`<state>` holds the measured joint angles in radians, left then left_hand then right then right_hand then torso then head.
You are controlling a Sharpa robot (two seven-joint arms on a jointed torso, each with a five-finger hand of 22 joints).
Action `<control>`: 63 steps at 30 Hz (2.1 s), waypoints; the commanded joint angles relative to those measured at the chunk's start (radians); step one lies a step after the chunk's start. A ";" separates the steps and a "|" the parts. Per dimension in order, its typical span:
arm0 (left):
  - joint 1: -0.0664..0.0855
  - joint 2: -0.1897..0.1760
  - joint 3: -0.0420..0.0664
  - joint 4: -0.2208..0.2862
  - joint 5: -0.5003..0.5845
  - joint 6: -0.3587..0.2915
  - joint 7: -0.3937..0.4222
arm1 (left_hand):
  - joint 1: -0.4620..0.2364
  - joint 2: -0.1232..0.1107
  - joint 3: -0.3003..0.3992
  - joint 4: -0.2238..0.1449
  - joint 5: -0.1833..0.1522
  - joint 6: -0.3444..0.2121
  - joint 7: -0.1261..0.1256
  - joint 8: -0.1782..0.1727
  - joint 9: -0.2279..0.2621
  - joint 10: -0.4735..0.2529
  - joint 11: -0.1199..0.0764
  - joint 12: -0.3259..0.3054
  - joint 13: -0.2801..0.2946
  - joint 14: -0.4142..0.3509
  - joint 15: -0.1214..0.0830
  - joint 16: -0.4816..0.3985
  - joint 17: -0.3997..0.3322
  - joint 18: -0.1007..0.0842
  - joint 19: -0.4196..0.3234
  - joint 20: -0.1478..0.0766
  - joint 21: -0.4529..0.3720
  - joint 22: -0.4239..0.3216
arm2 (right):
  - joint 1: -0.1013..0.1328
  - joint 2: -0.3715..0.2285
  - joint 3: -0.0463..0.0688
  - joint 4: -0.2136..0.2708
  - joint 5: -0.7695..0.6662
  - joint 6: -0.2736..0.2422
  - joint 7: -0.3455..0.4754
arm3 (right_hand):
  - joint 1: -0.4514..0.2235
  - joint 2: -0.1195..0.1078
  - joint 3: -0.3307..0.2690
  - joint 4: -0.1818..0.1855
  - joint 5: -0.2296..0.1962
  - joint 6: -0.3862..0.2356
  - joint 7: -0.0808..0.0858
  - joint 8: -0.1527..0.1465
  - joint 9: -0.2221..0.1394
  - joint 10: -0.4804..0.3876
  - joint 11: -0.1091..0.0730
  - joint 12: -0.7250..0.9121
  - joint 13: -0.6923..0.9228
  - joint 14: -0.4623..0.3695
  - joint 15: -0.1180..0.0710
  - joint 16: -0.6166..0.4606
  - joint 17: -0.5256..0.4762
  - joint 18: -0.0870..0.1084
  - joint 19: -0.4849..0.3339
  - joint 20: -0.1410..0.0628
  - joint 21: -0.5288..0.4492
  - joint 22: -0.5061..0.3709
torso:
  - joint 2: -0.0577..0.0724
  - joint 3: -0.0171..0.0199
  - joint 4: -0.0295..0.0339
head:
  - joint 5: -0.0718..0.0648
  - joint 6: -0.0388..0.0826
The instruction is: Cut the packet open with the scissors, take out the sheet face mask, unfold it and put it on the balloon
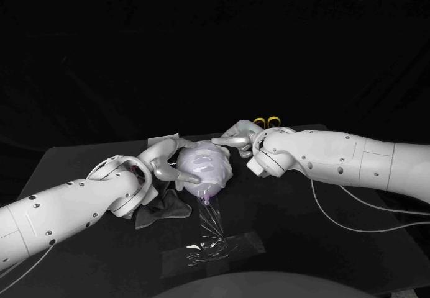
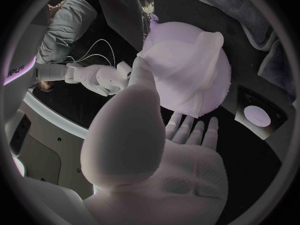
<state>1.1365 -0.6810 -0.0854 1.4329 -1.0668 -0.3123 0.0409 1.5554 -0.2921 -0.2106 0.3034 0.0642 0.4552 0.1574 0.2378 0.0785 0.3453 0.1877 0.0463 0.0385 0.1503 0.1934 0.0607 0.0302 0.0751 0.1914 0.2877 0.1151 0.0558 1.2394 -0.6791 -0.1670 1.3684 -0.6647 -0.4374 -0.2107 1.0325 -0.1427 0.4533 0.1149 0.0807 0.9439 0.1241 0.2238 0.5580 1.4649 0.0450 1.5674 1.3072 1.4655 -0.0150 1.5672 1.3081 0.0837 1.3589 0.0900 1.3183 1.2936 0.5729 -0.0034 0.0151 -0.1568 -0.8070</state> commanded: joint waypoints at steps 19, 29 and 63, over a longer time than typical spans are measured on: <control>-0.003 0.002 -0.003 0.003 0.007 0.025 -0.005 | 0.013 -0.002 0.007 -0.001 -0.006 0.006 0.065 0.003 0.002 0.008 0.000 -0.006 0.001 -0.008 -0.001 -0.005 -0.001 0.008 -0.002 -0.002 -0.002 -0.002 | 0.000 0.016 0.000 -0.002 -0.015 0.075 -0.029 | 0.110 0.008 -0.010 -0.068 -0.032 0.066 -0.013 0.009 0.012 0.106 -0.009 0.003 0.264 0.105 -0.006 0.004 0.263 -0.008 0.008 0.002 0.009 0.015 | 0.000 0.0004 -0.0010 | 0.004 -0.003; -0.003 0.002 -0.003 0.004 0.008 0.026 -0.005 | 0.013 -0.002 0.007 -0.001 -0.006 0.006 0.065 0.003 0.002 0.008 0.000 -0.006 0.001 -0.008 -0.001 -0.005 -0.001 0.008 -0.002 -0.002 -0.002 -0.002 | 0.000 0.023 0.000 -0.002 0.002 0.046 -0.019 | 0.211 0.088 0.073 -0.130 -0.032 0.133 -0.057 0.048 0.034 0.106 -0.049 0.003 0.264 0.105 -0.041 0.004 0.263 -0.012 0.021 -0.030 0.021 0.031 | 0.000 0.0000 -0.0008 | 0.004 -0.005; -0.003 0.002 -0.003 0.005 0.009 0.029 -0.006 | 0.014 0.000 0.009 -0.001 -0.006 0.008 0.066 0.004 0.002 0.010 0.000 -0.006 0.001 -0.010 -0.001 -0.006 -0.001 0.009 -0.003 -0.002 -0.003 -0.002 | -0.001 0.065 0.000 -0.088 -0.039 0.005 0.055 | 0.185 0.101 0.154 -0.177 -0.032 0.137 -0.066 0.116 0.106 0.106 -0.059 0.003 0.264 0.105 -0.053 0.004 0.263 -0.015 0.029 -0.045 0.026 0.043 | 0.000 0.0000 -0.0005 | 0.001 -0.005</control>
<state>1.1363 -0.6808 -0.0853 1.4354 -1.0620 -0.3100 0.0408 1.5594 -0.2960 -0.2078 0.3006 0.0642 0.4572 0.1594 0.2381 0.0803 0.3488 0.1912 0.0464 0.0386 0.1503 0.1933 0.0607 0.0306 0.0750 0.1914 0.2877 0.1151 0.0551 1.2396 -0.6189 -0.1665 1.2904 -0.6464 -0.4851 -0.1789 1.2249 -0.0406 0.5773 -0.0345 0.0462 1.0771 0.0691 0.2944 0.5894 1.4630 -0.0068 1.5671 1.3080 1.4629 -0.0607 1.5670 1.3081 0.0754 1.3874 0.0537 1.3414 1.3081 0.5728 -0.0030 0.0143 -0.1551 -0.8115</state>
